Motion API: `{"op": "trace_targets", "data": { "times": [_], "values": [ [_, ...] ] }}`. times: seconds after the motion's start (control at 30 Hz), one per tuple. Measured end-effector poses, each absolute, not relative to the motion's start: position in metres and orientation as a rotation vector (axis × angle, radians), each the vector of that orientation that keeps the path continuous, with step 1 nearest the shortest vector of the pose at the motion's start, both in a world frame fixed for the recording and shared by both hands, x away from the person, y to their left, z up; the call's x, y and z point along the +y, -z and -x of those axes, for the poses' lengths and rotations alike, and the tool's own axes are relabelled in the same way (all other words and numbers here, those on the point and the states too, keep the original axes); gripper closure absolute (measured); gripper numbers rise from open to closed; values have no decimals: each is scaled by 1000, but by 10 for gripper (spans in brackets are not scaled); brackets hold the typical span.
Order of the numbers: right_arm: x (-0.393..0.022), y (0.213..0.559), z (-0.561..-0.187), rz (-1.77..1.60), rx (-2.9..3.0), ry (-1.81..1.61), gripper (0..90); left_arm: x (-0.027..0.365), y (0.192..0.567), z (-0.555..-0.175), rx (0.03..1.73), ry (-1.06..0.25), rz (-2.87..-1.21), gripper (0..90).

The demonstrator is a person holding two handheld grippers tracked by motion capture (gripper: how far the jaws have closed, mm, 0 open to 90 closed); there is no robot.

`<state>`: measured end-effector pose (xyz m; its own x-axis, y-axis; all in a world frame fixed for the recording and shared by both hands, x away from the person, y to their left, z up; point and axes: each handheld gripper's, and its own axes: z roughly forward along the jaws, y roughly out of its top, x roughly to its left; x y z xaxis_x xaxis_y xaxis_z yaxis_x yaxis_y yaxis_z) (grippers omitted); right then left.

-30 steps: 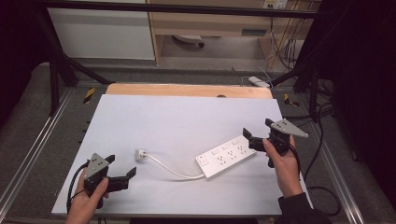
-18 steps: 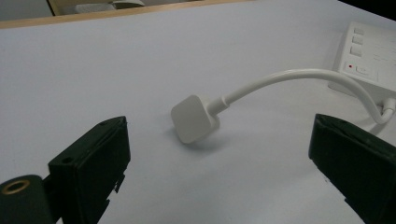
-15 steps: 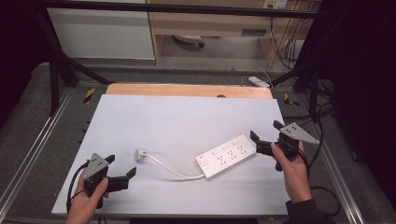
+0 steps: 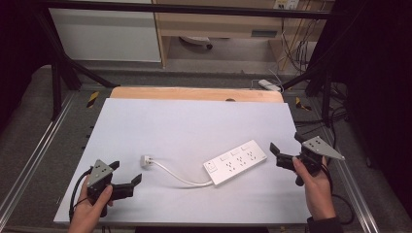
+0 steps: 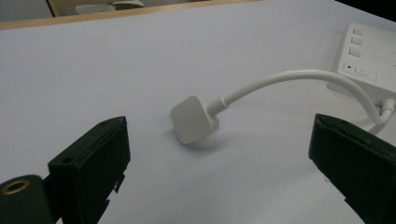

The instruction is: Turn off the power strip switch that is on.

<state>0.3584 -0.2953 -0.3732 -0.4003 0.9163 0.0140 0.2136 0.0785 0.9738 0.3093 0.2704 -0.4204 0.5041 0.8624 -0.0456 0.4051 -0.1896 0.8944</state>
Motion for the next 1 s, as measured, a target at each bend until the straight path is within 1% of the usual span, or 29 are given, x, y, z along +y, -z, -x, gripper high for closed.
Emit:
{"op": "trace_targets", "data": {
  "times": [0.57, 1.0],
  "values": [
    [-309, 392, -339, -1153, 1731, -1336, 20, 270, 420, -309, 1059, -598, -1792, 56],
    [-307, 413, -340, -1175, 1795, -1306, 22, 270, 420, -308, 1056, -600, -1791, 56]
  ]
}}
